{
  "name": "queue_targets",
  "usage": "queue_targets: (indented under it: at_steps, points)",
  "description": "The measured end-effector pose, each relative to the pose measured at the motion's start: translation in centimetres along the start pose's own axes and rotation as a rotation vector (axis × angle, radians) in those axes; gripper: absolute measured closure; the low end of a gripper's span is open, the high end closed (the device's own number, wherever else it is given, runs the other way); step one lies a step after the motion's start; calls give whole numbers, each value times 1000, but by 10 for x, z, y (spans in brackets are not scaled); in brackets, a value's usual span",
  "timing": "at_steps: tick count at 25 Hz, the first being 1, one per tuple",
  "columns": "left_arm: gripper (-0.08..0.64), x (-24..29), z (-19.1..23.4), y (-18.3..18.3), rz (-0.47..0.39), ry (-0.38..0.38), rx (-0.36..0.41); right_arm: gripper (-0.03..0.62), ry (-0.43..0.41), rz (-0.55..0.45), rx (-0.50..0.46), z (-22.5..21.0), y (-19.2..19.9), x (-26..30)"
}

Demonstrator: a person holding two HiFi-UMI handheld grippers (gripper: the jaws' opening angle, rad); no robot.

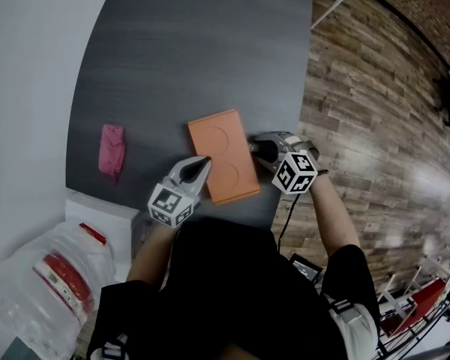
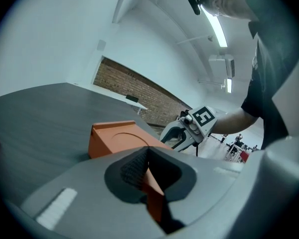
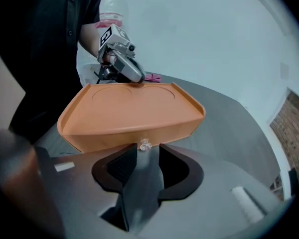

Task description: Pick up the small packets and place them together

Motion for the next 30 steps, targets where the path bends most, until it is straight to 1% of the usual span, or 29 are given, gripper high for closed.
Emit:
queue_targets:
  at_steps: [4,8,12,15,19,25,30]
  points:
    - [561,1,-1,2,5,1,-9,453,-78,28,-100,0,-5,5]
    - [561,2,-2,2,10,6,4,457,-125,40,-148,-2,-7,8]
    - [561,1,-3,2,15,10,20,481,-172,56,-213,-2,-10,9]
    - [561,2,-3,2,25,11,38,506,-192,76,-266,-1,-11,10]
    - [561,4,-8,1,73,-12,124,514,-214,74,-276,-2,-10,9]
    - [561,4,-7,2,95,-33,151,515,-222,55,-260,-3,-5,8]
    - [561,3,-6,2,100,-37,143,515,-190,84,-222,-7,13,-3]
Point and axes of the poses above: the fingertips, and each gripper's own axes: x forward along the fingers, z to its left, y out of its underside, the point moved 6 cm from there along -x, backward along the fingers, and after that the axes turned 7 degrees about -x, right-handed, at the moved point
